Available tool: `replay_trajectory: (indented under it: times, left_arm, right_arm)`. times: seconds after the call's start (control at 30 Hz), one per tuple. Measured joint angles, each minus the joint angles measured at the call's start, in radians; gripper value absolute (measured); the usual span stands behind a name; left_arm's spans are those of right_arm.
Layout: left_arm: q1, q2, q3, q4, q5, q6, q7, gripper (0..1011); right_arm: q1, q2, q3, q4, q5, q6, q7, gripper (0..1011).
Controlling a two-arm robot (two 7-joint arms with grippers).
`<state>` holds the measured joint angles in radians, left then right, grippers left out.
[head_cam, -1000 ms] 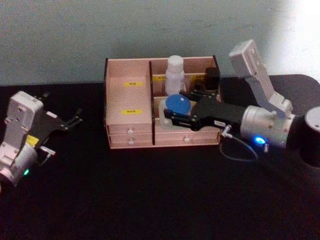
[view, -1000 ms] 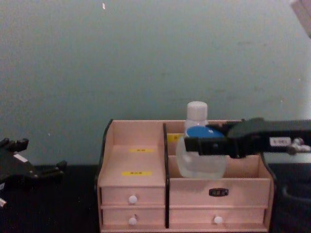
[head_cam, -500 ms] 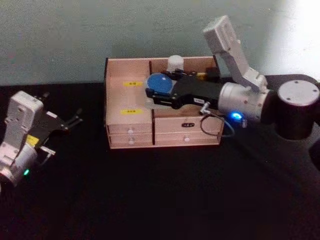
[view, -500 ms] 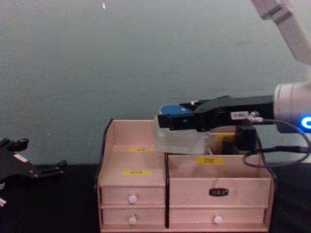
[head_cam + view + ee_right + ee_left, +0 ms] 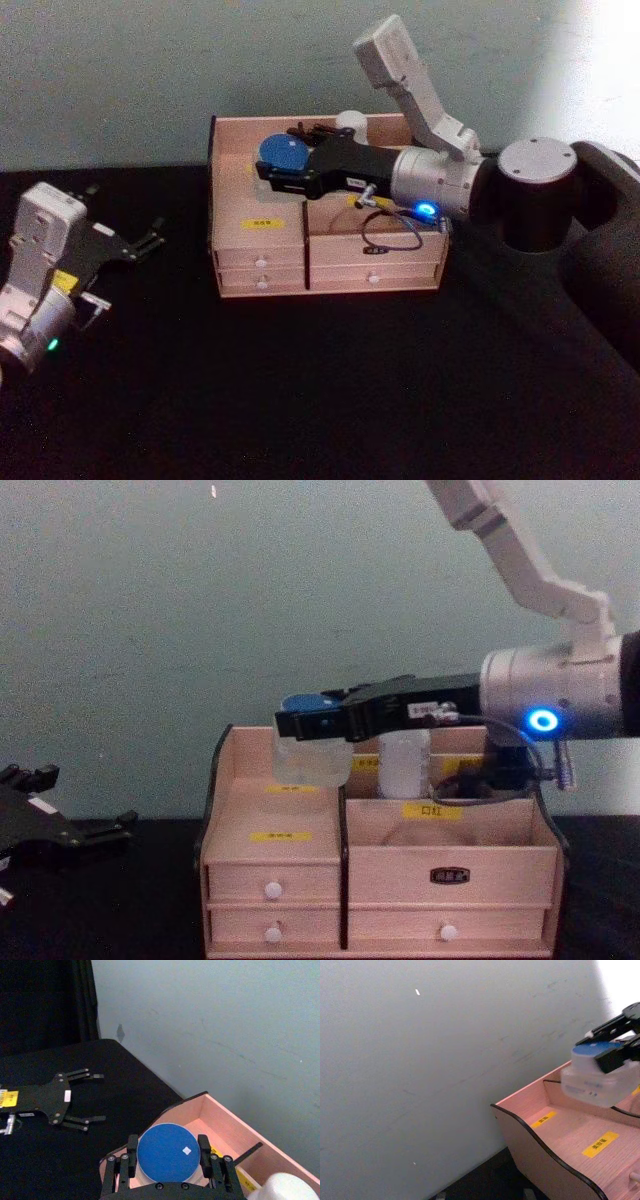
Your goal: Pick up the facial cleanser and watermelon frost from the table and place them into the tiered storage box.
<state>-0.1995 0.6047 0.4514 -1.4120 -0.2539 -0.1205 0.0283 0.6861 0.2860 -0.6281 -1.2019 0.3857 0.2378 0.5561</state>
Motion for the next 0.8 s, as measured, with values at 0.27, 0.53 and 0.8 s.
replay_trajectory:
  times: [0.27,0.53,0.8]
  left_arm:
    - [0.0,0.0,0.0,0.0,0.0,0.0,0.0,1001]
    - [0.0,0.0,0.0,0.0,0.0,0.0,0.0,1001]
    - [0.0,0.0,0.0,0.0,0.0,0.0,0.0,1001]
  right_arm:
    - [0.044,-0.056,-0.009,0.103,-0.013,-0.003,0.0,712]
    - [0.073,-0.096,-0.013,0.186,-0.028,-0.003,0.0,712]
    - [0.083,-0.116,-0.016,0.231,-0.048,-0.003,0.005,712]
